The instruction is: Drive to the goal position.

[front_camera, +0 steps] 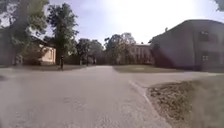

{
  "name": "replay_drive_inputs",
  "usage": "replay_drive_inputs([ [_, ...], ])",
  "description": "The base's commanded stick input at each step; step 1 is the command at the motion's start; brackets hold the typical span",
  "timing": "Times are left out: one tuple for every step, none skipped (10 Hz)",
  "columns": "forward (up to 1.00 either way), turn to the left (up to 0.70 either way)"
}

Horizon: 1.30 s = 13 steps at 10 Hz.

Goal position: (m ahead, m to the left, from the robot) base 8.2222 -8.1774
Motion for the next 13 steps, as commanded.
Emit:
replay_drive_inputs([
  [0.7,0.0],
  [0.7,0.0],
  [0.7,0.0],
  [0.7,0.0],
  [0.7,0.0],
  [0.7,0.0],
  [0.7,0.0],
  [0.7,0.0],
  [0.7,0.0],
  [0.7,0.0],
  [0.7,0.0],
  [0.7,0.0],
  [0.7,0.0],
])
